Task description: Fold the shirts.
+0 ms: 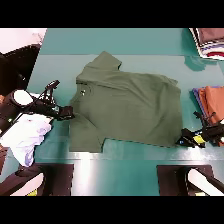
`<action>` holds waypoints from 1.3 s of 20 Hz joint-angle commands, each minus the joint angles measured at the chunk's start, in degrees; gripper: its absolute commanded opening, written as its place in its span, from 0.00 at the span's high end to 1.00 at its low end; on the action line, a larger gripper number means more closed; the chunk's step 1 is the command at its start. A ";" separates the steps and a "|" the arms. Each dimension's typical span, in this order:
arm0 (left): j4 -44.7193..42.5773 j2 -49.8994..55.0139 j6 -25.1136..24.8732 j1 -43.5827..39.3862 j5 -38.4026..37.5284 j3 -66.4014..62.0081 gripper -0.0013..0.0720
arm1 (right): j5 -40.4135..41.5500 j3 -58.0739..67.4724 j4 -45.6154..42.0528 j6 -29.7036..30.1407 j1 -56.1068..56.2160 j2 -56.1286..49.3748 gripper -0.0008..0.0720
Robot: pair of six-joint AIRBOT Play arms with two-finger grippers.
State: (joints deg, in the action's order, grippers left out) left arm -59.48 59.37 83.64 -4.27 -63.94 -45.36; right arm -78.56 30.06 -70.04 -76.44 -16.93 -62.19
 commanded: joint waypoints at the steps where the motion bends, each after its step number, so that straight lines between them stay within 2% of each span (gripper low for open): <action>1: -1.01 -2.80 0.46 0.02 -1.22 -3.89 0.95 | 0.87 4.76 -0.02 0.00 4.52 4.76 0.96; 5: -4.00 -11.74 1.95 0.02 -2.73 -16.13 0.95 | 1.36 22.49 -0.02 -0.02 7.78 14.03 0.96; 8: -3.98 -16.17 2.16 0.02 -3.26 -30.51 0.95 | 4.31 38.23 -0.04 -0.02 8.02 18.78 0.96; 13: -5.09 -17.25 7.10 0.02 -3.65 -56.70 0.95 | 6.43 60.43 -0.50 -0.02 4.35 23.02 0.96; 17: -5.20 -17.25 8.57 0.02 -1.49 -71.34 0.95 | 5.92 70.64 -0.52 0.00 0.00 24.09 0.96; 20: -8.76 -17.20 8.55 0.02 -1.09 -73.79 0.95 | 2.21 77.90 -0.48 -0.02 -1.73 21.49 0.96; 22: -12.07 -15.45 8.55 0.02 -3.56 -72.24 0.95 | -0.85 81.64 0.02 -0.22 -1.64 17.97 0.97; 26: -13.18 -7.13 8.04 0.02 -8.04 -65.16 0.95 | -6.97 79.97 -0.48 -3.08 3.85 8.57 0.97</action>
State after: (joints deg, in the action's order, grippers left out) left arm -70.61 47.37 92.05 -4.32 -68.71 -113.82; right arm -80.60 109.84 -70.08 -77.93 -15.94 -48.07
